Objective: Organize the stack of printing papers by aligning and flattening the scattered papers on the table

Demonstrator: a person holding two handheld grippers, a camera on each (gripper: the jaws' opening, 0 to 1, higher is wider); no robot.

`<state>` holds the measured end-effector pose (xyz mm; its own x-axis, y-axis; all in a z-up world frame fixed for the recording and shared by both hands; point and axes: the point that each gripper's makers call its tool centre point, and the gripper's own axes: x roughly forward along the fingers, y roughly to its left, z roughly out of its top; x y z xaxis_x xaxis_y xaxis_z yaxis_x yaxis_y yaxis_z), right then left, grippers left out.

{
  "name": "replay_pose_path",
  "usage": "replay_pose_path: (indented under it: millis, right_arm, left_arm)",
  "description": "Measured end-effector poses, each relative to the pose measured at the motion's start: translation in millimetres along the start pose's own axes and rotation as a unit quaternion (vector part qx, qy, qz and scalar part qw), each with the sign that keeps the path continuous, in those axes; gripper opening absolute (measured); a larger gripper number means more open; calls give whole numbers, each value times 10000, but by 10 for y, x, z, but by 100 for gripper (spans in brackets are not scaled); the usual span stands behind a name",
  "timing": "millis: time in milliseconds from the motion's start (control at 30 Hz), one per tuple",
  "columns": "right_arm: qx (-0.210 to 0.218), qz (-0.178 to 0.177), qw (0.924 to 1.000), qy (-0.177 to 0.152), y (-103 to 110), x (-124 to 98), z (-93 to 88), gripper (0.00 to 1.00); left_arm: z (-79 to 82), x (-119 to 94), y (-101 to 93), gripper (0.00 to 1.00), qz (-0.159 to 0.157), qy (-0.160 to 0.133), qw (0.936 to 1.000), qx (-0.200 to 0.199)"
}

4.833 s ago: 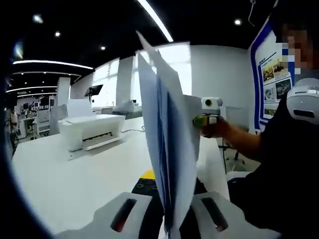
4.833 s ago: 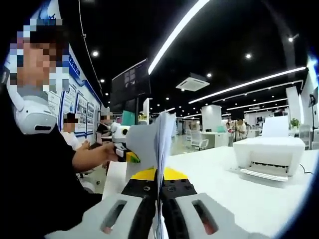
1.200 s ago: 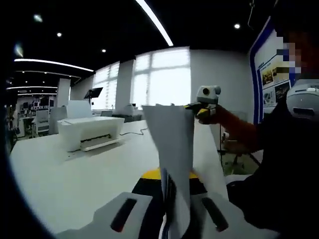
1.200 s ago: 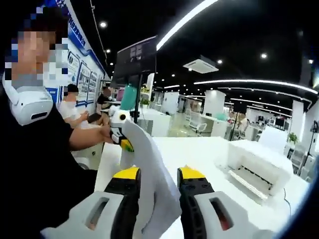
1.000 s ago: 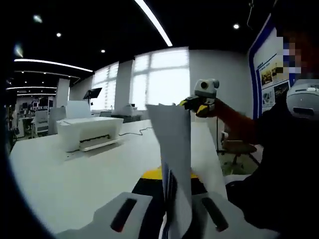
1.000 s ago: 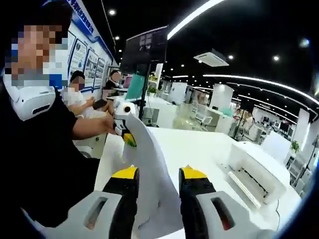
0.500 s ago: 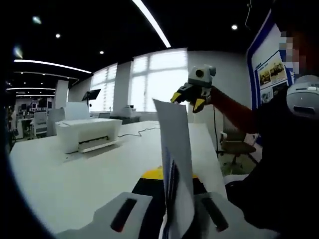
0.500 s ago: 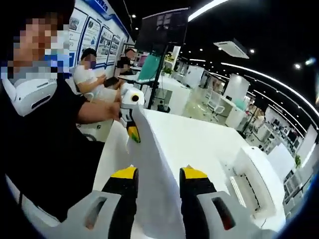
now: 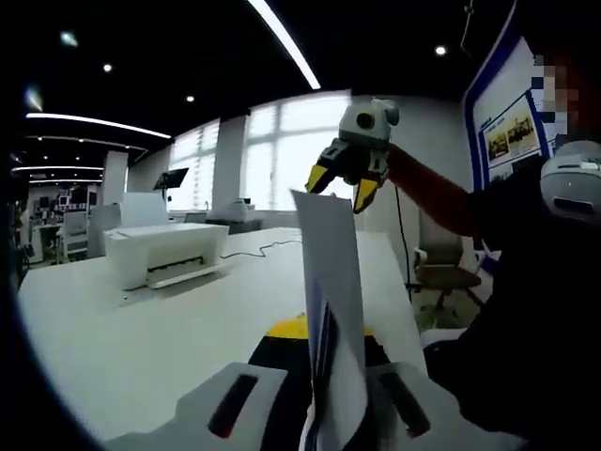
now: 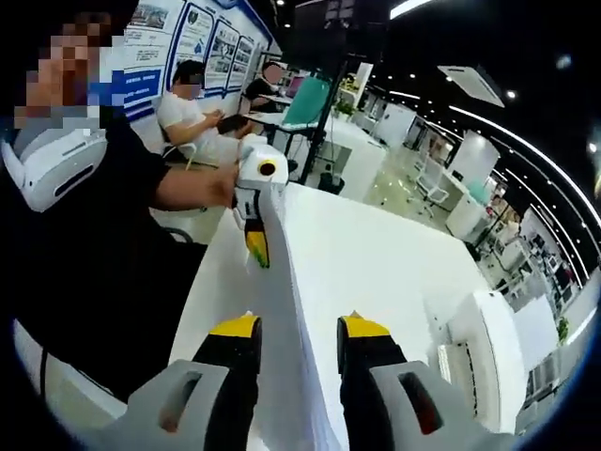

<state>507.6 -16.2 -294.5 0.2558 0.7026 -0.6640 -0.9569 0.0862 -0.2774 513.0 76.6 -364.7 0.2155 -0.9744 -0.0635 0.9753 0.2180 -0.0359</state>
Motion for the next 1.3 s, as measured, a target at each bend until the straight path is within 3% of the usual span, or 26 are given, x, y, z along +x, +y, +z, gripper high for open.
replay_pose_path:
  millis: [467, 1000, 1167, 1233, 1300]
  right_arm:
    - [-247, 452, 9973, 525, 53, 279, 104, 26]
    - [-393, 855, 9877, 1245, 137, 607, -46, 20]
    - [-349, 986, 9845, 1406, 188, 671, -104, 14]
    - [-312, 1048, 9829, 1481, 217, 682, -127, 0]
    - [-274, 1068, 9823, 1516, 225, 679, -134, 0]
  left_arm:
    - [5, -1, 2, 6, 1, 63, 10000, -19]
    - [0, 7, -30, 6, -43, 101, 9999, 0]
    - [-2, 5, -50, 6, -74, 100, 9999, 6]
    - [-2, 7, -49, 6, -74, 96, 9999, 7]
    - [-4, 7, -48, 7, -69, 97, 9999, 13]
